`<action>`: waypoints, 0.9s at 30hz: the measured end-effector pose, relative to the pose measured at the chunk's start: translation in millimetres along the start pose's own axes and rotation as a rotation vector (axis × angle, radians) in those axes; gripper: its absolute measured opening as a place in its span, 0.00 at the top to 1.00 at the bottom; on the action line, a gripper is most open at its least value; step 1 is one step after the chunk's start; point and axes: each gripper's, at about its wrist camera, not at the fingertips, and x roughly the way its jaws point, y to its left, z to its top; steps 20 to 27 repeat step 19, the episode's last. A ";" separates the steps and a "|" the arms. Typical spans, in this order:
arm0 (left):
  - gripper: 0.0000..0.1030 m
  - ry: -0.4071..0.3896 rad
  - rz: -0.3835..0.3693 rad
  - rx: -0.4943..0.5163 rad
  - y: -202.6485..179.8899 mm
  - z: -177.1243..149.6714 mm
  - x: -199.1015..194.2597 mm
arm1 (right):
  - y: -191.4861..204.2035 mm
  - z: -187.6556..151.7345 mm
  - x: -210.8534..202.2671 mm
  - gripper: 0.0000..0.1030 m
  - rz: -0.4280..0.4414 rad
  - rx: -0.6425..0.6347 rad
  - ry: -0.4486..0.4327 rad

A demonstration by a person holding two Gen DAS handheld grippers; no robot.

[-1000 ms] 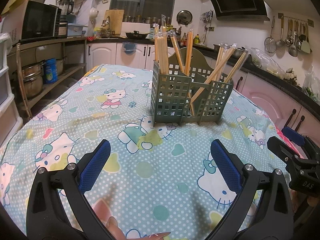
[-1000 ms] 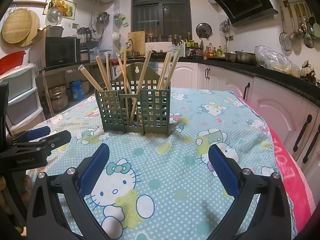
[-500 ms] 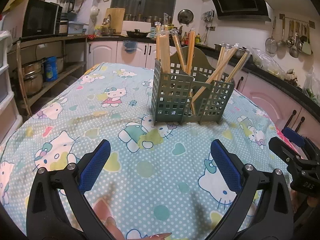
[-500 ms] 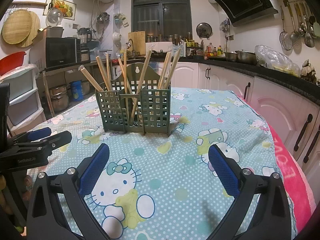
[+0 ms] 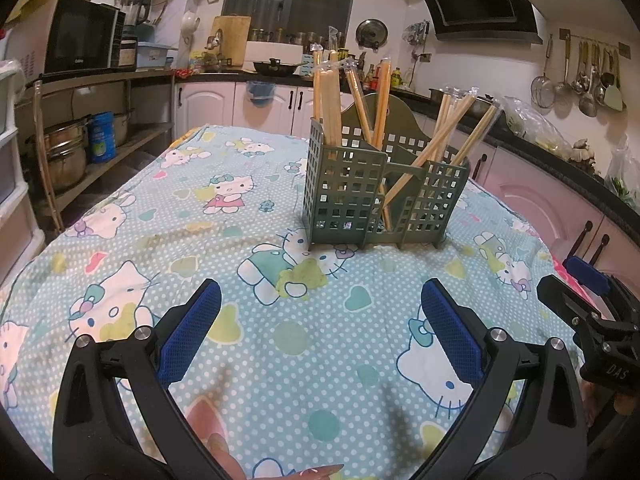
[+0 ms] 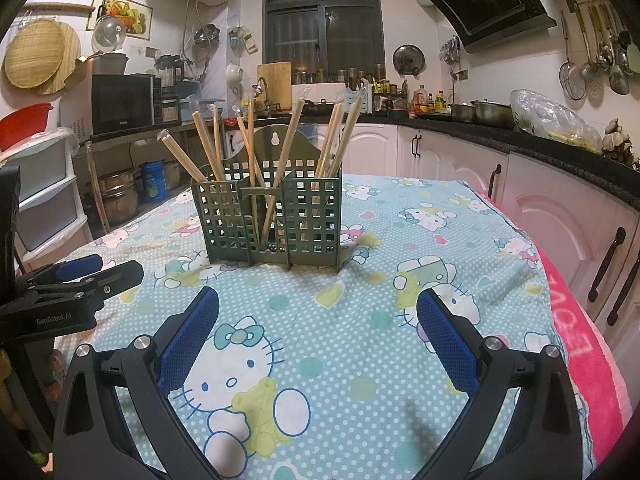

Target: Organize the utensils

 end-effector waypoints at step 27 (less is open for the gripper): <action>0.11 0.295 0.247 -0.072 80.2 25.5 63.3 | -105.1 11.5 66.4 0.06 -0.334 0.083 0.327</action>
